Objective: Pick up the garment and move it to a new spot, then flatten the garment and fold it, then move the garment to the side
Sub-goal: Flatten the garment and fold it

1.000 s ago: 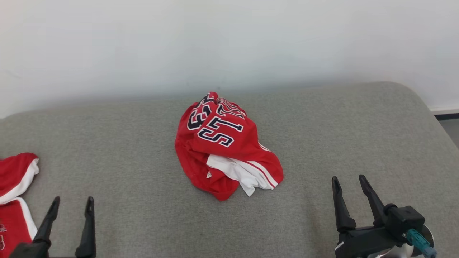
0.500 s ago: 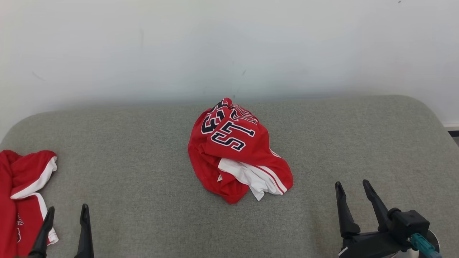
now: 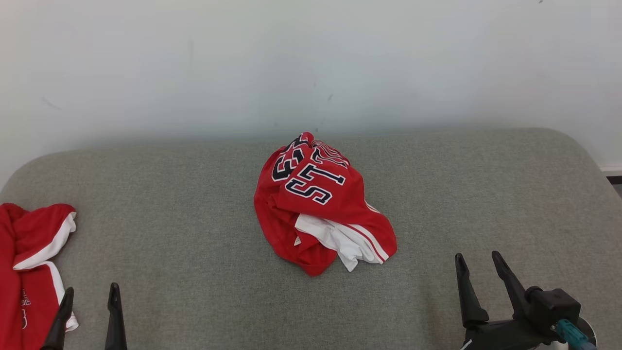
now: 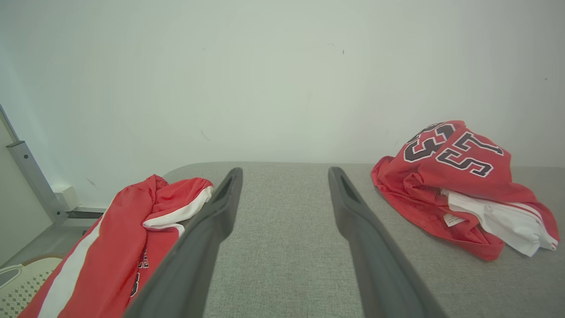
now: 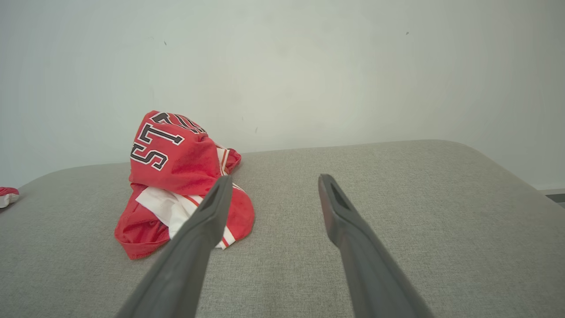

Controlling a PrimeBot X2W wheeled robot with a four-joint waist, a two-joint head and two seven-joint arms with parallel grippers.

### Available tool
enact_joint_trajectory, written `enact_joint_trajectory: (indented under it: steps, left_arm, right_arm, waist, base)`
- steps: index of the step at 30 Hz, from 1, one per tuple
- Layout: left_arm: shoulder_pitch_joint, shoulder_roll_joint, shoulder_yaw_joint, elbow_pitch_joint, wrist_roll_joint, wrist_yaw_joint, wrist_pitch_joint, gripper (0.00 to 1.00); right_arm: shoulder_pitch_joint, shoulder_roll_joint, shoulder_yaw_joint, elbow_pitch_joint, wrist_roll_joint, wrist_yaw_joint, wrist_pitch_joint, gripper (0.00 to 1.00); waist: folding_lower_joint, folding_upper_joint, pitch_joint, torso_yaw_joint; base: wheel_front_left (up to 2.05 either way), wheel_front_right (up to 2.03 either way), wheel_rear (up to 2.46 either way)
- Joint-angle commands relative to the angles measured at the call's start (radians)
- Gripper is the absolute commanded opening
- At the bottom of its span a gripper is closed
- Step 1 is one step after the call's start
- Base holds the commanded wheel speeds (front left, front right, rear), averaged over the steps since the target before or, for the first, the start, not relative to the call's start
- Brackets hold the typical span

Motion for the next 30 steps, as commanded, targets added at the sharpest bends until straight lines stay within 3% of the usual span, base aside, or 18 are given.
enact_joint_trajectory:
  steps: [1,6,12,24,30]
  left_arm:
    - [0.006,-0.002,0.003,0.005,-0.008,-0.001,-0.005,1.0]
    - [-0.017,-0.027,-0.001,0.008,-0.028,-0.016,-0.009,1.0]
    - [-0.114,-0.053,-0.083,0.051,-0.01,-0.062,0.029,1.0]
    - [-0.393,-0.145,-0.247,0.338,-0.007,-0.236,0.086,1.0]
    - [-0.48,-0.169,-0.311,0.5,0.018,-0.296,0.105,1.0]
  right_arm:
    - [0.006,-0.001,-0.001,0.0,0.002,-0.002,0.002,1.0]
    - [0.004,-0.001,-0.001,0.005,0.006,-0.002,-0.001,1.0]
    - [-0.028,-0.001,0.024,0.012,0.013,-0.002,-0.007,1.0]
    - [-0.086,-0.001,0.068,0.051,0.046,-0.002,-0.048,1.0]
    - [-0.107,-0.001,0.084,0.078,0.058,-0.002,-0.071,1.0]
  waist:
    - [0.0,0.0,0.001,0.0]
    - [0.0,0.0,0.005,0.0]
    - [0.0,0.0,0.027,-0.027]
    - [0.0,0.0,0.122,-0.163]
    - [0.0,0.0,0.146,-0.207]
  base:
    - [0.0,0.0,0.0]
    - [0.0,0.0,0.0]
    - [0.0,0.0,0.0]
    - [0.0,0.0,0.0]
    - [0.0,0.0,0.0]
